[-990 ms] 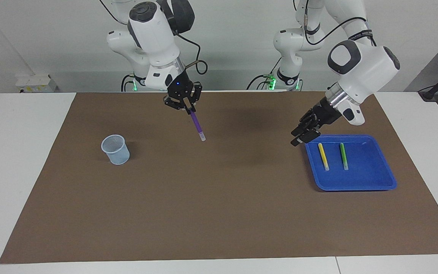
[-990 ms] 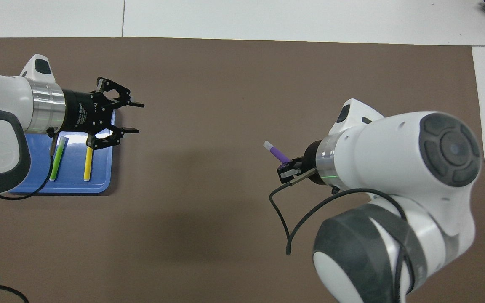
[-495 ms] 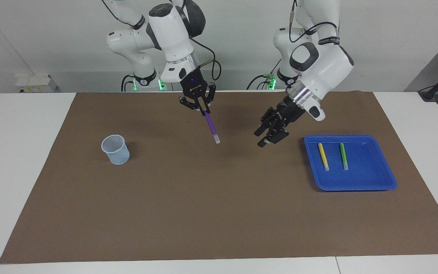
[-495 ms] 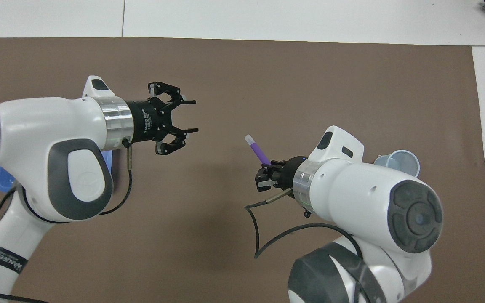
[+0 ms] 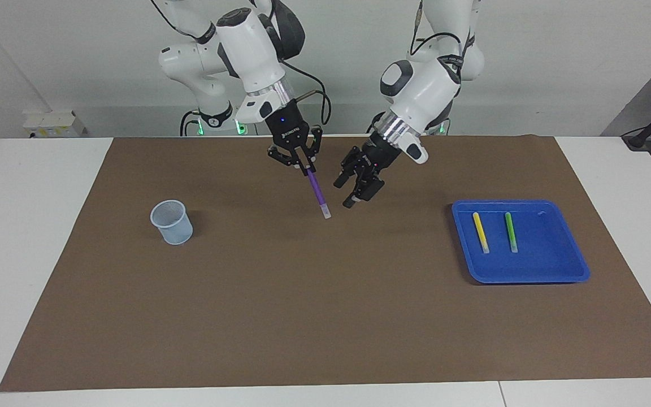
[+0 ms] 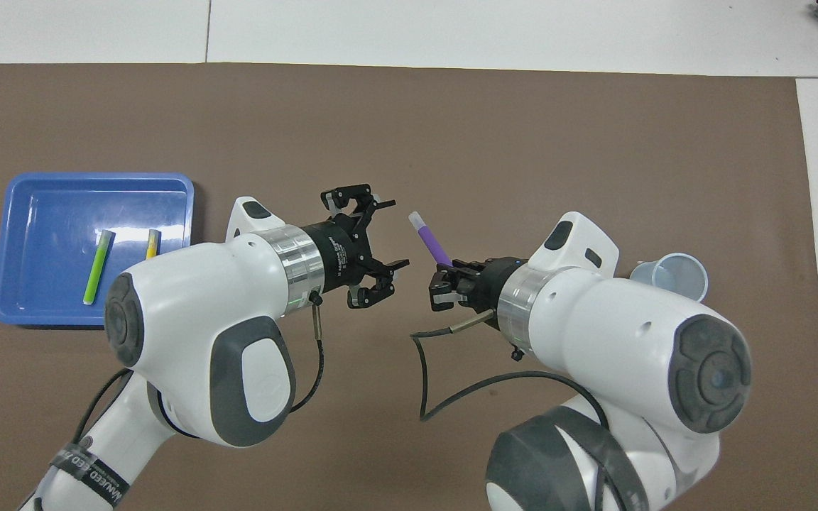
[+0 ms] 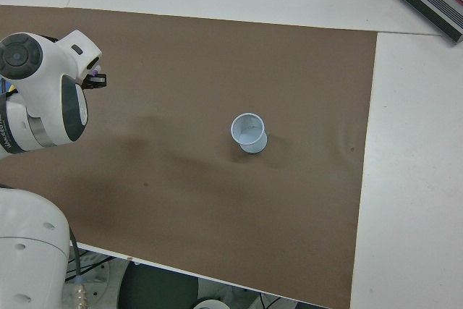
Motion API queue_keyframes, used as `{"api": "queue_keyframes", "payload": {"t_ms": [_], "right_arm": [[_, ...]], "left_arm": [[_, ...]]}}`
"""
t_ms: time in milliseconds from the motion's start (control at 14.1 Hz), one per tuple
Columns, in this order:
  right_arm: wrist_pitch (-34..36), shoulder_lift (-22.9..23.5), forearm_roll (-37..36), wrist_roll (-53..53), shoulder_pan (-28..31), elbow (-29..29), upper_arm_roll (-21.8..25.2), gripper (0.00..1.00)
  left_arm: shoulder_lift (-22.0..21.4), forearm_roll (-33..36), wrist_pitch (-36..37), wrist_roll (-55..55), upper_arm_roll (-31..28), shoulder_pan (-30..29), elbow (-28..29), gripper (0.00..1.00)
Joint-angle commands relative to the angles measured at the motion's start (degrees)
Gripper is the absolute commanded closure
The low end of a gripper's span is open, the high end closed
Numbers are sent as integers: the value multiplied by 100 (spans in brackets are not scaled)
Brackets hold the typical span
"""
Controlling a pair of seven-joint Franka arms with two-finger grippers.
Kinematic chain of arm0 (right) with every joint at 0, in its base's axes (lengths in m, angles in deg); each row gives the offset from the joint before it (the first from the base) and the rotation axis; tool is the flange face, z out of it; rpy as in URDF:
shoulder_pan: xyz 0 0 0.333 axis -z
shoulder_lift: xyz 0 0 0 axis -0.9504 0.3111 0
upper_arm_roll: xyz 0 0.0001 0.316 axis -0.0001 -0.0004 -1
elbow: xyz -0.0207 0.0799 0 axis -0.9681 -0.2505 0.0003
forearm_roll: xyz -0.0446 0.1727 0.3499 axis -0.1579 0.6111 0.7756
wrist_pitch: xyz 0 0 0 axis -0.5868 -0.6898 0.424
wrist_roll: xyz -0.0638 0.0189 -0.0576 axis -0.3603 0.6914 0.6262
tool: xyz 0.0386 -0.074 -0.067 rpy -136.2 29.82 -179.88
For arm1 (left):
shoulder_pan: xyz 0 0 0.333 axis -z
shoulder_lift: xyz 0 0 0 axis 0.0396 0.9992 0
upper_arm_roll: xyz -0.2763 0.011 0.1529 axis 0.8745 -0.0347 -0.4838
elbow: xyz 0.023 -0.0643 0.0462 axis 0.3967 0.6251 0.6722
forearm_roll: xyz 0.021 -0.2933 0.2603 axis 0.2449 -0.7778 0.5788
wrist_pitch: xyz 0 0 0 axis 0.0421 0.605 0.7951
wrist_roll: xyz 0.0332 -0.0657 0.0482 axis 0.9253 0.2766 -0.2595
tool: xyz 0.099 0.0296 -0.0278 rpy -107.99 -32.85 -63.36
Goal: Right arm passes pens to left for tray arrangement
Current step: 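Close the left gripper on the purple pen beside the right gripper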
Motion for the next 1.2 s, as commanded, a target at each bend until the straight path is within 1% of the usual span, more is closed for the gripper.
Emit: {"api": "queue_keyframes", "payload": {"t_ms": [0,141,283,354,424,566,637,707,849,1061,1132], "right_arm": [[-146,-79,150,-64,-26,150,10,100],[-146,-79,150,-55,-26,159,10,100],[-137,-79,150,-55,-26,159,10,100],[-137,-79,150,-55,-26,159,10,100],[-137,-79,150,-64,-26,159,10,100],[-128,-79,150,-64,-26,159,10,100],[-128,-79,150,-64,-26,159,10,100],[-120,-79,150,-64,-26,159,10,100],[-120,-79,150,-64,-26,159,10,100],[-128,-79,150,-64,-26,159,10,100],[-128,-79,150,-64,-26,159,10,100]], "left_arm": [[-192,-107,-526,-196,-97,367,348,15],[-183,-64,-519,39,-88,386,348,15],[-122,-72,-422,1212,-53,377,331,13],[-87,-194,-396,1584,-27,386,296,13],[-17,-430,-395,1797,-27,403,243,10],[63,-1036,-404,2367,-27,482,120,9],[89,-1526,-439,2692,-27,509,102,8],[107,-2001,-474,2930,-9,535,102,8],[150,-2522,-632,3266,17,667,111,9],[247,-2577,-747,3276,26,667,50,10],[274,-2568,-738,3293,17,658,41,13]]}}
